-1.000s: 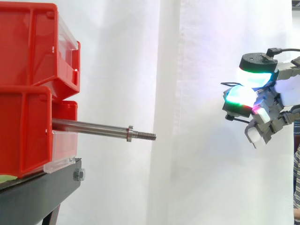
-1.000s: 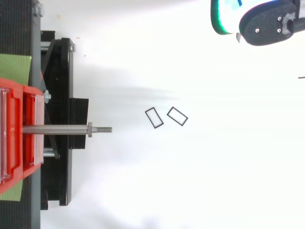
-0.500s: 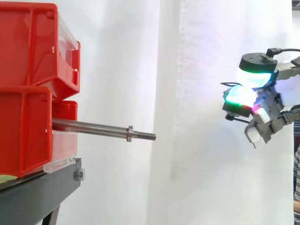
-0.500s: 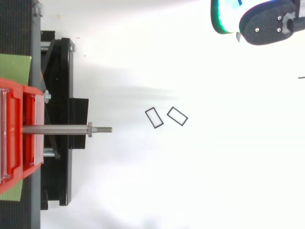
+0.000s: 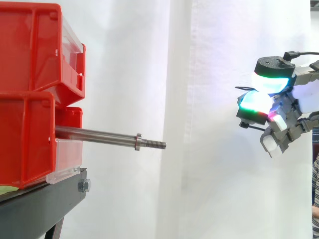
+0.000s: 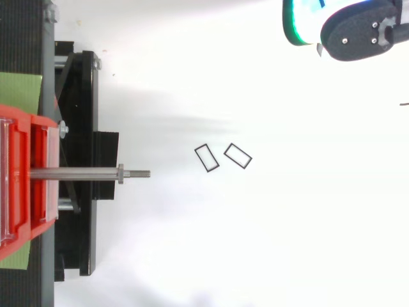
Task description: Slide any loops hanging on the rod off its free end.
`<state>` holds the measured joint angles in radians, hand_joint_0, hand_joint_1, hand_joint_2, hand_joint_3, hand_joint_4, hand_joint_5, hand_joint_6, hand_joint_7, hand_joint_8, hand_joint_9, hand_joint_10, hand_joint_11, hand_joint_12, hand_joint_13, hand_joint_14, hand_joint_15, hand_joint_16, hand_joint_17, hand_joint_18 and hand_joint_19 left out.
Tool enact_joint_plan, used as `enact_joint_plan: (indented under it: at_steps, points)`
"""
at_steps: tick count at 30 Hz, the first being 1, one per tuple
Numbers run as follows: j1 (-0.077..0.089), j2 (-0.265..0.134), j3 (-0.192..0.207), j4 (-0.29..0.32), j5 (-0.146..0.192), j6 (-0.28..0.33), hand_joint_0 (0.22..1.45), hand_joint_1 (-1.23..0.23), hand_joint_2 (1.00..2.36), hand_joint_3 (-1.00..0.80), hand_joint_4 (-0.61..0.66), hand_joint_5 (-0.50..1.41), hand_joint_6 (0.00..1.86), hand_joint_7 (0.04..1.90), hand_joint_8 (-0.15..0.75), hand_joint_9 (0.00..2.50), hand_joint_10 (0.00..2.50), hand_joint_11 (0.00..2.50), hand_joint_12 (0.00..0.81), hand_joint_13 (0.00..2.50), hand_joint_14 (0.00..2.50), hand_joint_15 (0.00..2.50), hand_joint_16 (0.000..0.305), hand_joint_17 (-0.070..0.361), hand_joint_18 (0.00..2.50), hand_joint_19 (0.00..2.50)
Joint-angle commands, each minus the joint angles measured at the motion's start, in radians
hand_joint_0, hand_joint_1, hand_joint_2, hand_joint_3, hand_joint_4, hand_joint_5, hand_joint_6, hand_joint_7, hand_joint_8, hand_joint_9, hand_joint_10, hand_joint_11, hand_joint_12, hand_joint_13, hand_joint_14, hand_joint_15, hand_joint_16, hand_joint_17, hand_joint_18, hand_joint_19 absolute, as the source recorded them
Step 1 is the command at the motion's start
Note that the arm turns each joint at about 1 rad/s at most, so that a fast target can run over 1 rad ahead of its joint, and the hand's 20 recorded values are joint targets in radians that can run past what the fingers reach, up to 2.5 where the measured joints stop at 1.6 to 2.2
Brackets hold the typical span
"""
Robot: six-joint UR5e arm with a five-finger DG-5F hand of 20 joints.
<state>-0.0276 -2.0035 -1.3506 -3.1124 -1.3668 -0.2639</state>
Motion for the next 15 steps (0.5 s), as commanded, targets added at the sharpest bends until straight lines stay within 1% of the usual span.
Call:
enact_joint_plan:
  at_steps: [1, 15]
  points:
    - [0.0, 0.0, 0.001, 0.0, 0.0, 0.0, 0.64, -0.77, 1.02, -0.17, 0.08, -0.11, 0.91, 1.14, 0.334, 1.15, 0.01, 0.52, 0.337, 0.93, 0.01, 0.34, 0.037, 0.084, 0.76, 0.36]
    - [0.0, -0.001, 0.001, 0.0, 0.0, 0.0, 0.63, -0.76, 1.02, -0.18, 0.09, -0.11, 0.9, 1.14, 0.341, 1.16, 0.02, 0.52, 0.341, 0.94, 0.01, 0.34, 0.038, 0.085, 0.77, 0.36]
